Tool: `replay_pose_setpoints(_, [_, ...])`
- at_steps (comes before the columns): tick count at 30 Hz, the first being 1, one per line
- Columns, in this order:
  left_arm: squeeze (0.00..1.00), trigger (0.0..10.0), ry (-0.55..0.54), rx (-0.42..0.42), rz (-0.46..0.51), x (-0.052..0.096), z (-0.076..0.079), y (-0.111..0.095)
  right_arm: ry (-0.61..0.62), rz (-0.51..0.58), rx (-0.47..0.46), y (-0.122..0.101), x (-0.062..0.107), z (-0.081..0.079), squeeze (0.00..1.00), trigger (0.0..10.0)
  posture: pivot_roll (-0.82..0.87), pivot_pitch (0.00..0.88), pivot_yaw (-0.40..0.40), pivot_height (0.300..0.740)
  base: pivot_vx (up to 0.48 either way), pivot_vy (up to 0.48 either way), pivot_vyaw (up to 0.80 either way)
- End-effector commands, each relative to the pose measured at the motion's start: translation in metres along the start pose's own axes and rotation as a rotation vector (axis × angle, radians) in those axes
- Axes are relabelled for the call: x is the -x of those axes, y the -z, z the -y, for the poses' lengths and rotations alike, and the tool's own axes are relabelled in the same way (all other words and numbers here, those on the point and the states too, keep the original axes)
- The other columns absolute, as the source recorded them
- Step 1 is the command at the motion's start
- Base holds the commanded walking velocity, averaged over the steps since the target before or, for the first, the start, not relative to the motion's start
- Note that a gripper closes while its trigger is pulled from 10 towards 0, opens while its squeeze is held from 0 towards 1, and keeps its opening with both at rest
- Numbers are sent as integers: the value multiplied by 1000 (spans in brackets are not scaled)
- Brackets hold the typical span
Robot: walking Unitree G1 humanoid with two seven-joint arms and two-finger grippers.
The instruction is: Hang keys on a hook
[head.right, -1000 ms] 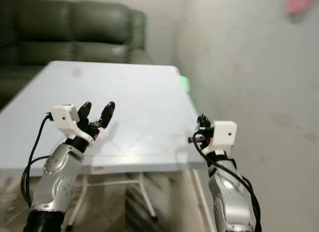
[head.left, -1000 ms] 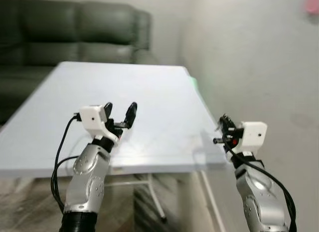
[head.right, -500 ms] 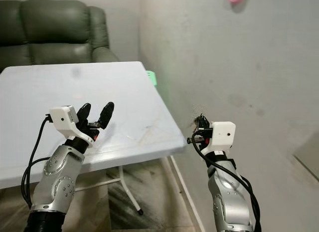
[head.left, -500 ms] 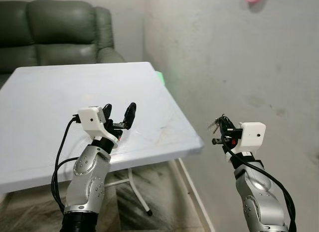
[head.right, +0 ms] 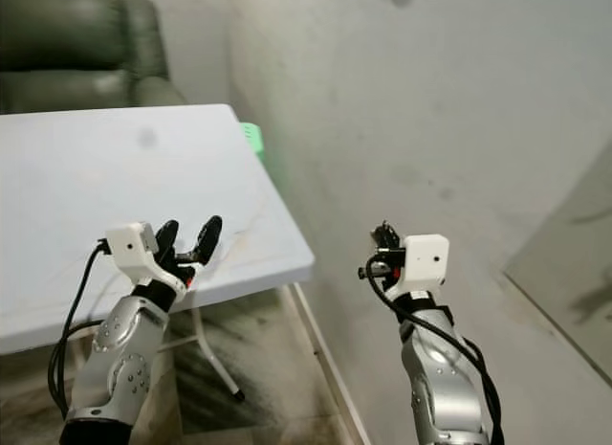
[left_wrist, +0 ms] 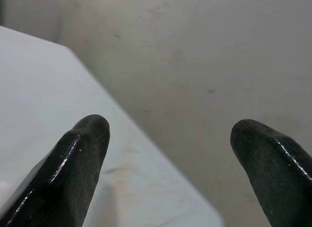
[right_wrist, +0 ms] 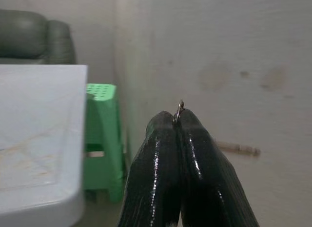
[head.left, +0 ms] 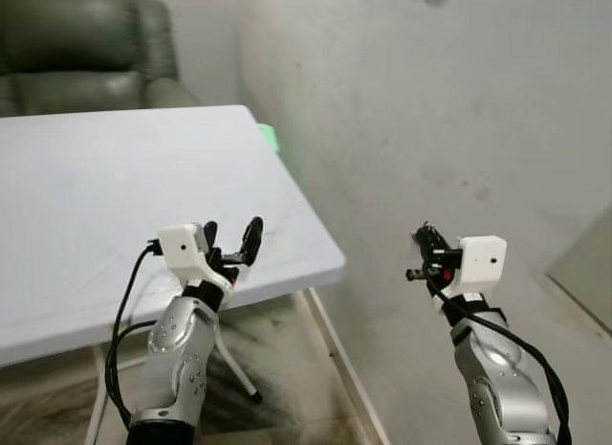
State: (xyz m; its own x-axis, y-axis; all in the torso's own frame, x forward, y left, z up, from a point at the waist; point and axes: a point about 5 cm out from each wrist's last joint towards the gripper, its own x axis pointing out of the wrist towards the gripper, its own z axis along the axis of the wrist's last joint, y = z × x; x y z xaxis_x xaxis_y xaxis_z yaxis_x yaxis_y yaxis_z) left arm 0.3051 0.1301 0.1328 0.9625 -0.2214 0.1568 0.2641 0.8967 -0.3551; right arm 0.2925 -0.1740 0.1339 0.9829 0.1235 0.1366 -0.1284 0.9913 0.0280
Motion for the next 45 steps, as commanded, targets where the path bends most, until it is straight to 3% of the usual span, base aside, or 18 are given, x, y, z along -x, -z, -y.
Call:
replay_pose_setpoints(1, [0,10000,11,-12,9,-2,3,-4,-1,21,3,-5,-1,1,0,10000,-4,0,-81,740,0,0,0])
replay_pose_setpoints(13, [0,10000,1,1,27,2,4,-6,13,43,-18,-7,1,0,0,10000,3,0,-85,740,0,0,0])
replay_pose_setpoints(29, [0,10000,-52,25,-58,12,4,7,38,-11,-19,3,11,3,0,10000,-5,4,-85,740,0,0,0])
replay_pose_setpoints(32, [0,10000,-60,-31,-86,21,-3,20,53,-74,-21,19,20,7,0,10000,-6,17,-86,740,0,0,0])
replay_pose_setpoints(37, [0,10000,-85,-55,-133,32,-14,31,72,-135,-16,36,30,10,0,10000,-6,32,-84,740,0,0,0])
replay_pose_setpoints(45, [0,10000,-71,-50,-156,41,-14,32,86,-159,-22,41,45,8,0,10000,-18,75,-64,740,0,0,0])
